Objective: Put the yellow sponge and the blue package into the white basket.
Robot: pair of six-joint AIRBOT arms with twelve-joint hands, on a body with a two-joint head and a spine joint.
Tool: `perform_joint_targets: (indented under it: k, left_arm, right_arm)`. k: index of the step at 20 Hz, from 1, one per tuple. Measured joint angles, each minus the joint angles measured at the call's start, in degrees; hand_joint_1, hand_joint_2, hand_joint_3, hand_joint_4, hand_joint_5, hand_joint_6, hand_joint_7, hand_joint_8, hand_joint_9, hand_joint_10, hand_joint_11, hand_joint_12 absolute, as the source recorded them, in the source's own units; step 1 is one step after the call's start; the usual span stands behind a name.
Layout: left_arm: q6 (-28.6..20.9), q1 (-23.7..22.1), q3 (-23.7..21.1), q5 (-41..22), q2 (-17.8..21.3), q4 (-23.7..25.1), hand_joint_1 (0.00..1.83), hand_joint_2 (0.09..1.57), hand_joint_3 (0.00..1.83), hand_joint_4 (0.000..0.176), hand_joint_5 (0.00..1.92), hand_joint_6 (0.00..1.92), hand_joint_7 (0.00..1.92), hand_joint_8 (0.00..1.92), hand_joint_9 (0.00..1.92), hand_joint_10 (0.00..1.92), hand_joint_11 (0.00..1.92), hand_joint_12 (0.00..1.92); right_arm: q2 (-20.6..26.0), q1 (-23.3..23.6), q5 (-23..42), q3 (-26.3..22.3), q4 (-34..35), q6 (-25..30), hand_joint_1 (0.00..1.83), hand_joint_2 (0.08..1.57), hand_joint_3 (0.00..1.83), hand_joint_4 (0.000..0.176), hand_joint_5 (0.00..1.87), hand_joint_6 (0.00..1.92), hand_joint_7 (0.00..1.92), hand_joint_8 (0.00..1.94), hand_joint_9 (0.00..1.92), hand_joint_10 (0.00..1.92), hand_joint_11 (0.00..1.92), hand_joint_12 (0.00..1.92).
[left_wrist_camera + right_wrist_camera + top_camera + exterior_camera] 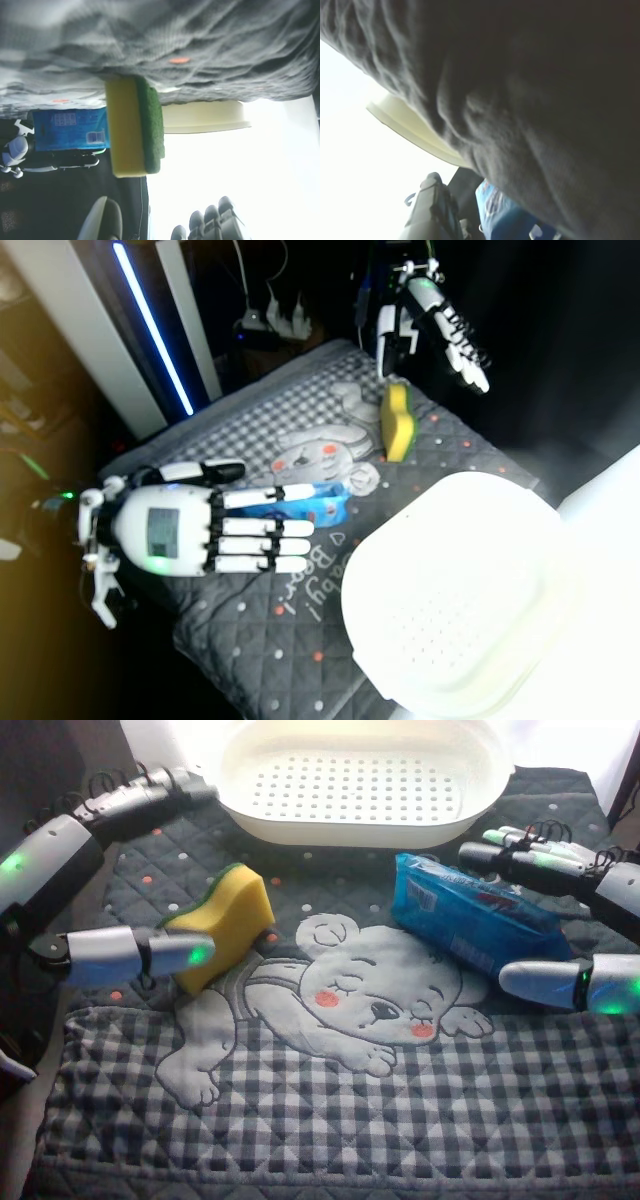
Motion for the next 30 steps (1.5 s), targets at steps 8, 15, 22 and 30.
perform_joint_targets:
  k: [8, 15, 22, 30]
  left_arm:
    - [-0.1, 0.0, 1.2, 3.0, -2.2, 0.3, 0.88, 0.89, 0.00, 0.043, 0.38, 0.00, 0.32, 0.00, 0.20, 0.00, 0.00, 0.38]
    - [-0.5, -1.5, 5.9, 7.8, -6.7, -2.2, 0.97, 1.07, 0.01, 0.000, 0.38, 0.00, 0.29, 0.00, 0.25, 0.01, 0.00, 0.60]
    - [0.2, -1.0, 7.6, 9.4, -9.2, -3.5, 1.27, 1.17, 0.00, 0.000, 0.79, 0.91, 0.93, 1.15, 0.82, 0.89, 0.41, 1.41]
    - [-0.7, -5.8, 8.8, 14.8, -8.9, 1.9, 1.36, 1.07, 0.00, 0.000, 1.08, 0.53, 1.09, 0.86, 1.07, 1.25, 0.93, 1.42]
  right_arm:
    - [-1.5, 0.0, 0.1, 1.0, 1.4, -0.1, 0.71, 1.01, 0.00, 0.144, 0.32, 0.00, 0.20, 0.00, 0.10, 0.00, 0.00, 0.28]
    - [-3.7, 0.0, -0.3, 2.4, 3.1, -0.2, 0.84, 0.99, 0.00, 0.102, 0.50, 0.00, 0.36, 0.00, 0.27, 0.01, 0.06, 0.62]
    - [-5.4, 0.5, 1.5, 3.4, 4.3, 0.5, 1.27, 1.10, 0.00, 0.000, 0.92, 1.00, 1.11, 0.78, 1.13, 0.63, 0.99, 1.01]
    - [-5.3, 4.9, -0.2, 5.3, 1.5, 0.4, 1.48, 1.04, 0.00, 0.000, 1.05, 0.71, 1.21, 0.49, 1.15, 0.83, 0.86, 1.31]
